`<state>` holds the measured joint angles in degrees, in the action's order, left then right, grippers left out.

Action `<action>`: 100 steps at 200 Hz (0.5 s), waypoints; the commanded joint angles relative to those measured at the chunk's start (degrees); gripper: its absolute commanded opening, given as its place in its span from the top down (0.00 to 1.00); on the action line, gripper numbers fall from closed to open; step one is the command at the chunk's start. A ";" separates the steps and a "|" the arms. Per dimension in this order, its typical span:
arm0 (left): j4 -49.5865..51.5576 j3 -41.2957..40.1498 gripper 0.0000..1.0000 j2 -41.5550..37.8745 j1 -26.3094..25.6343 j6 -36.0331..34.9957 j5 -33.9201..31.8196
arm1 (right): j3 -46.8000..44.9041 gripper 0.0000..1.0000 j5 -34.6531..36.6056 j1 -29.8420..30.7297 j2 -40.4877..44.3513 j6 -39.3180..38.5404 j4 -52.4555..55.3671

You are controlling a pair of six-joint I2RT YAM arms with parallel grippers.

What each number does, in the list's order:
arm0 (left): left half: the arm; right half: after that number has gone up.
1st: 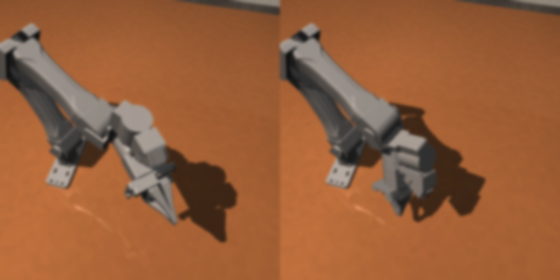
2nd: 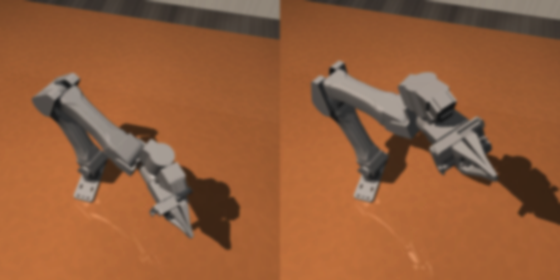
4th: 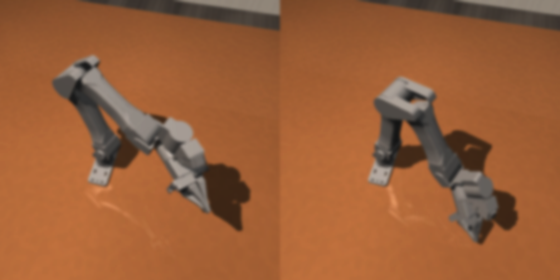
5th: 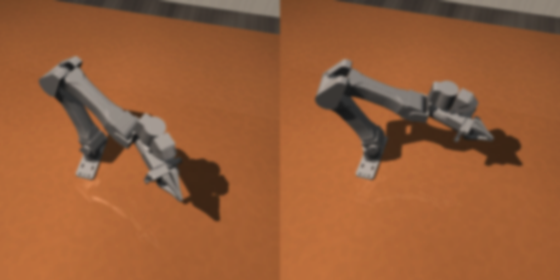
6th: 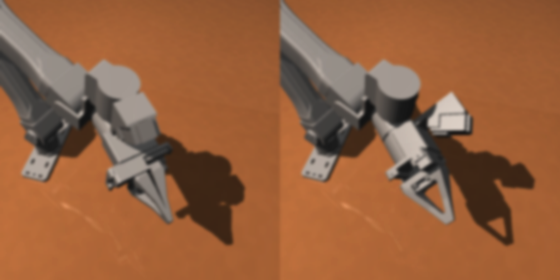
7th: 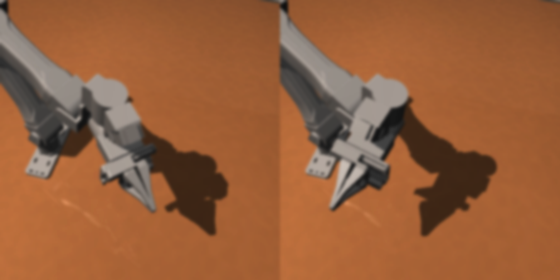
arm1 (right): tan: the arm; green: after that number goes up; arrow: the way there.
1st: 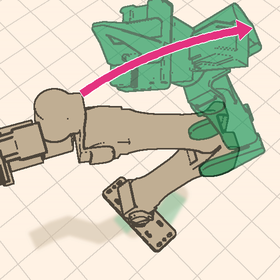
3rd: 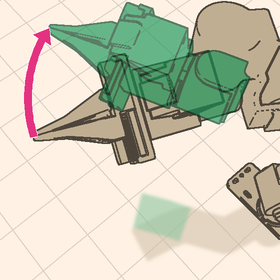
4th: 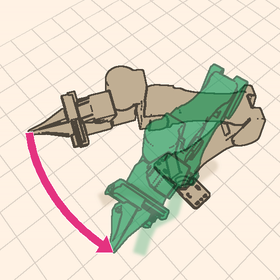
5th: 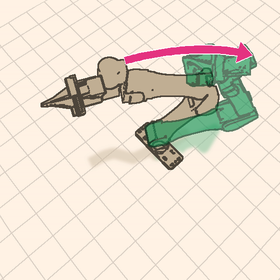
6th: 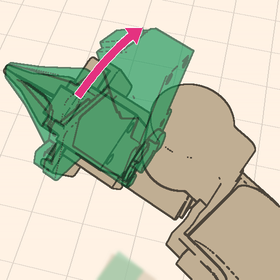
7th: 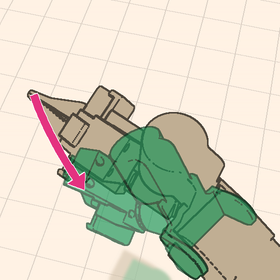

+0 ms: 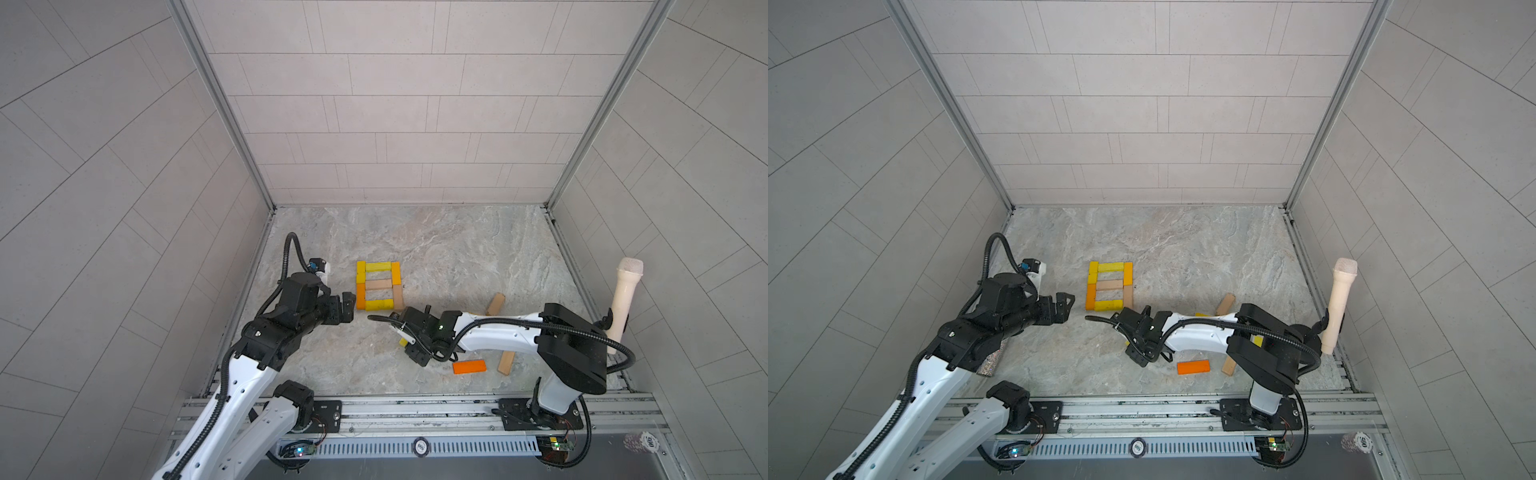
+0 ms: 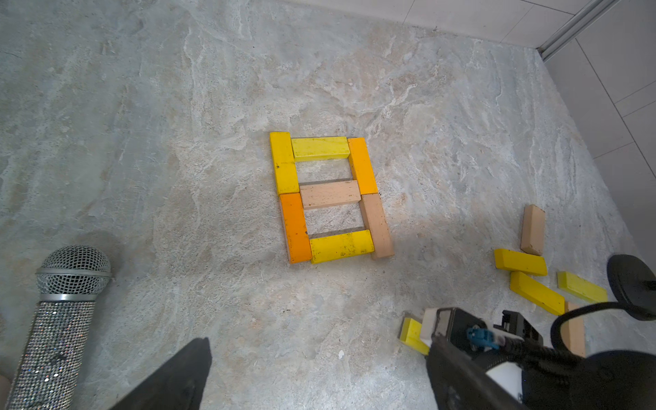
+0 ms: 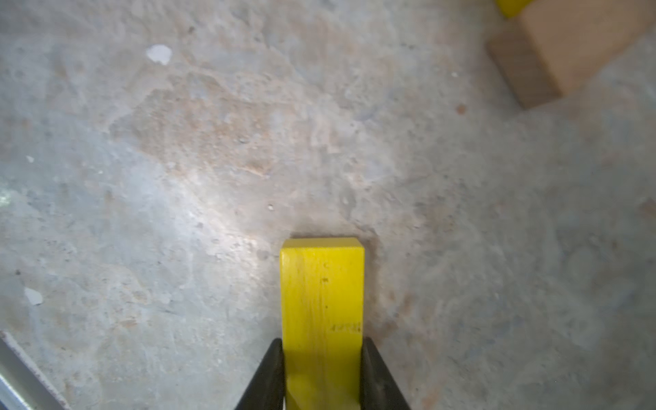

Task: Assemble the number 8 with building blocks
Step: Pick up the building block from the center of the board, then place the building block at the center of the board.

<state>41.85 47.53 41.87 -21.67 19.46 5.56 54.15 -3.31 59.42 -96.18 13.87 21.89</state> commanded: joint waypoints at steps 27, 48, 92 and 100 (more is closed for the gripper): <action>-3.20 -1.18 0.00 -1.11 -0.13 -1.33 6.98 | -3.34 0.74 -0.28 -6.35 7.40 7.17 -2.99; -4.46 -1.24 0.00 -0.95 -0.12 -1.61 9.50 | -3.70 0.75 0.15 -9.82 9.08 8.27 -2.91; -7.48 -0.95 0.00 -0.22 -0.26 -2.47 16.36 | -1.99 0.75 1.15 -17.24 10.41 9.49 -0.28; -7.94 -0.65 0.00 0.16 -0.30 -2.94 17.88 | -1.33 0.75 1.75 -18.61 10.27 9.81 0.40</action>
<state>36.99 46.68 41.56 -21.67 18.33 17.58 50.96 -3.46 43.59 -86.94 21.69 20.01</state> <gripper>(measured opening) 0.998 0.321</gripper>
